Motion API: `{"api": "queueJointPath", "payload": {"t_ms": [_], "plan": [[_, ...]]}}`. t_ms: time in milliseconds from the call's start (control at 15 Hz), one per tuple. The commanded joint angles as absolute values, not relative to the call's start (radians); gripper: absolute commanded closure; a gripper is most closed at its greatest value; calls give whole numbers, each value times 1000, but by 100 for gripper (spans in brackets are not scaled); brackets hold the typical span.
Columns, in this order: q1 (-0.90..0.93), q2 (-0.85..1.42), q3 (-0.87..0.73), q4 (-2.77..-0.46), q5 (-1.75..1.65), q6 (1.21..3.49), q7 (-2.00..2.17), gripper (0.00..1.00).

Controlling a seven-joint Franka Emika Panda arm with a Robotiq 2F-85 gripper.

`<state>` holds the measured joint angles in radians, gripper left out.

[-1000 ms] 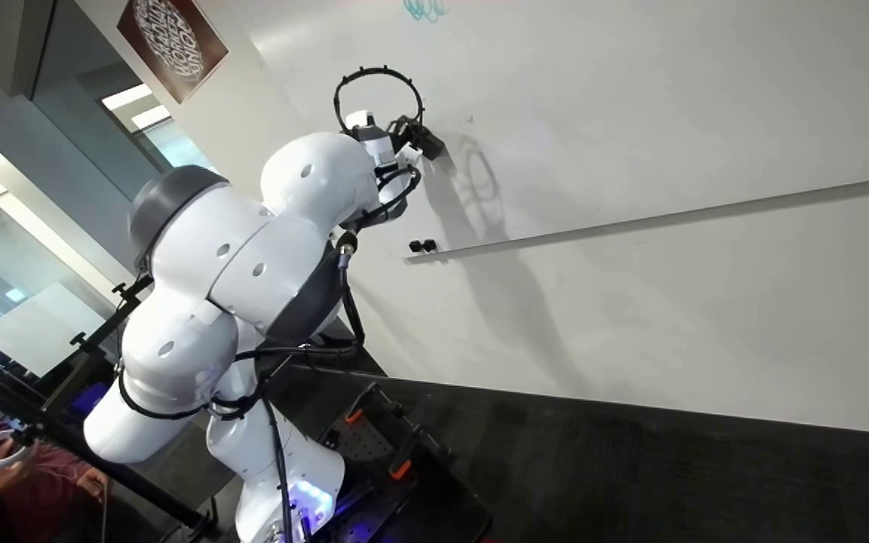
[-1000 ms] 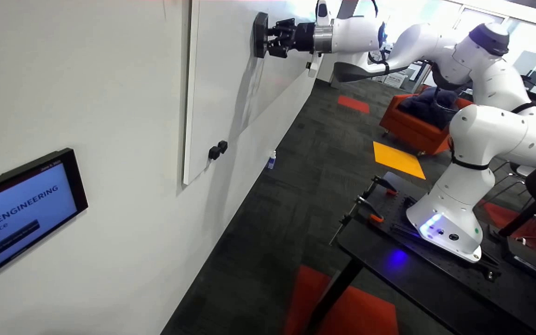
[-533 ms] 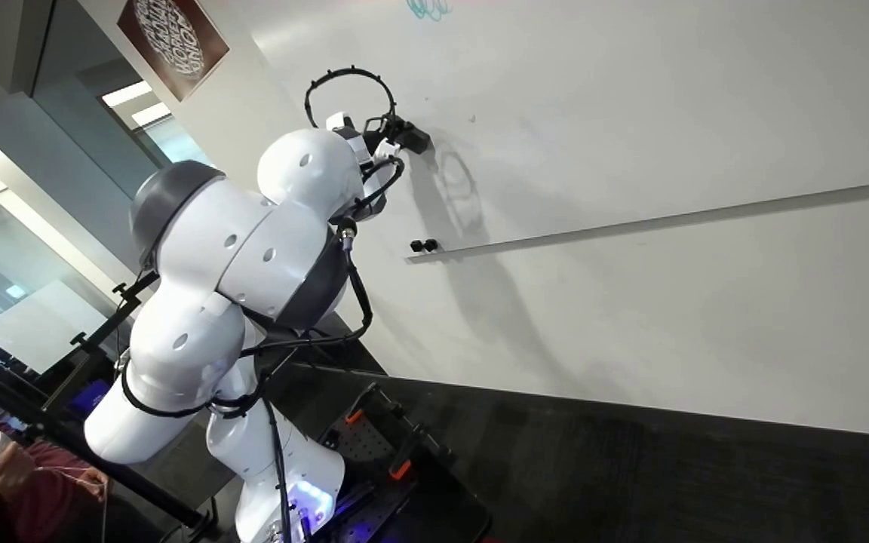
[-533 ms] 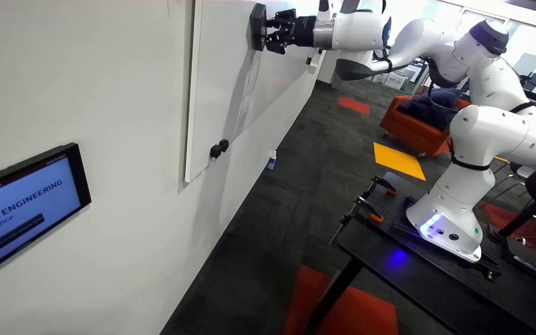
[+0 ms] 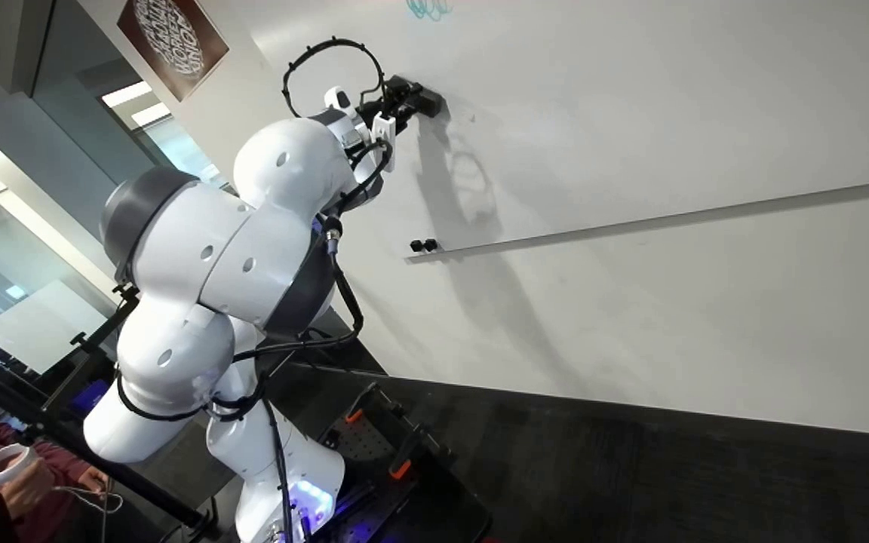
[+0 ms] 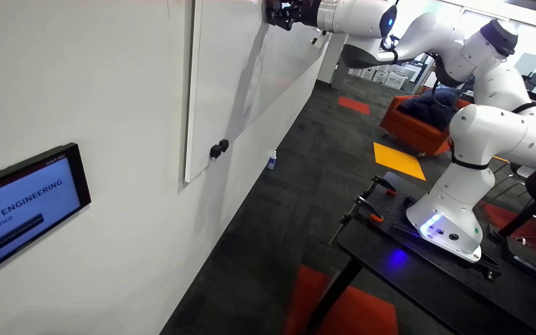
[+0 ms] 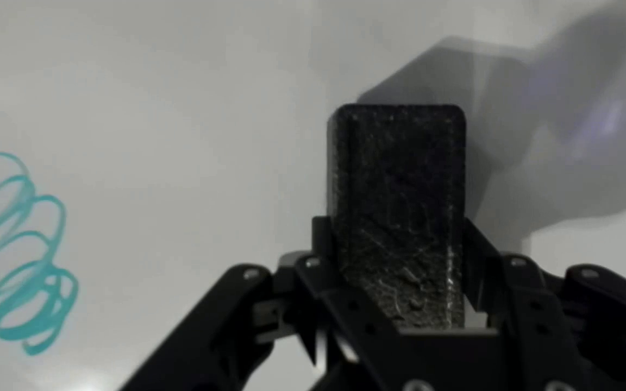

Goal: Use the duster to erase the white board

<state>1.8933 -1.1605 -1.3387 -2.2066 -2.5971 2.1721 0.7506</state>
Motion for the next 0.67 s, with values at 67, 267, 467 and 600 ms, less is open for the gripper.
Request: {"api": "queueJointPath", "payload": {"t_ms": [67, 267, 467, 600], "plan": [[1897, -1098, -1343, -2164, -2593, 2131, 747, 69], [1846, -1072, -1299, -2252, -2455, 2143, 649, 69], [1802, -1051, -1239, -2356, -2327, 2126, 552, 69], [1776, -1033, -1189, -2421, -2268, 2124, 519, 69]]}}
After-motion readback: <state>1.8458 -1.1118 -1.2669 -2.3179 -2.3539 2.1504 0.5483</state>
